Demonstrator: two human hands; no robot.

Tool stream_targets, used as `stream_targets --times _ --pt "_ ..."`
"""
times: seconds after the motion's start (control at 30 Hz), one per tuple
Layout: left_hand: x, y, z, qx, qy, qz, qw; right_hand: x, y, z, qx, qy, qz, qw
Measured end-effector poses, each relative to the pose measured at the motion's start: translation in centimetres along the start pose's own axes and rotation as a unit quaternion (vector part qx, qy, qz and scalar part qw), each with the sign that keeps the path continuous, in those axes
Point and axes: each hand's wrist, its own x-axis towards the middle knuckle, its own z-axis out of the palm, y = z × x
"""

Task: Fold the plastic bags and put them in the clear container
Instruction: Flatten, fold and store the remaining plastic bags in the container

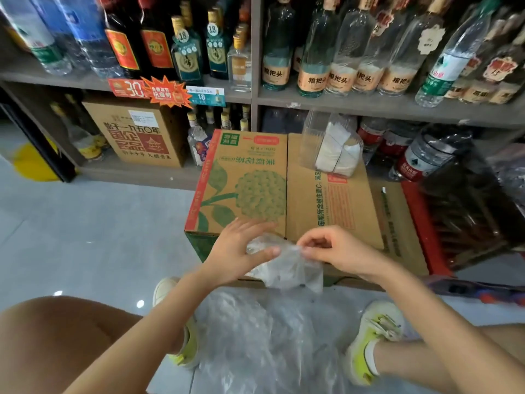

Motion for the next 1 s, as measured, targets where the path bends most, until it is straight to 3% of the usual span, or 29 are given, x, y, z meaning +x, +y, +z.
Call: stream_targets --times 0.1,0.27,0.33,0.43,0.5,0.6,0.8,1.0 --pt "0.2 1.1 -0.7 -0.122 -0.035 -0.052 0.991 -0.9 -1.5 -2.2 0.032 0.036 0.000 0.999" --pt "0.2 2.8 -2.2 -0.283 0.028 -0.087 0.955 -1.6 -1.7 -4.2 0.010 0.092 0.027 0.995" --pt "0.2 3.4 -2.4 -0.294 0.070 -0.099 0.948 -1.5 -1.3 -4.1 -0.063 0.164 0.026 0.984" --pt "0.5 3.9 -2.3 -0.276 0.131 -0.121 0.945 -2.6 -2.5 -2.8 -0.102 0.285 -0.067 0.951" --pt "0.8 4.0 -2.2 -0.282 0.163 -0.127 0.937 -3.5 -4.0 -1.1 -0.118 0.241 -0.096 0.958" --pt "1.0 4.6 -2.3 -0.280 0.188 -0.117 0.934 -2.9 -4.2 1.3 -0.253 0.212 -0.061 0.942" --pt "0.9 5.0 -3.0 -0.271 0.215 -0.094 0.933 -1.1 -3.0 2.3 -0.147 0.243 -0.079 0.956" --pt "0.6 3.3 -4.8 -0.229 0.280 -0.129 0.923 -1.7 -3.1 0.6 -0.089 0.238 -0.087 0.963"
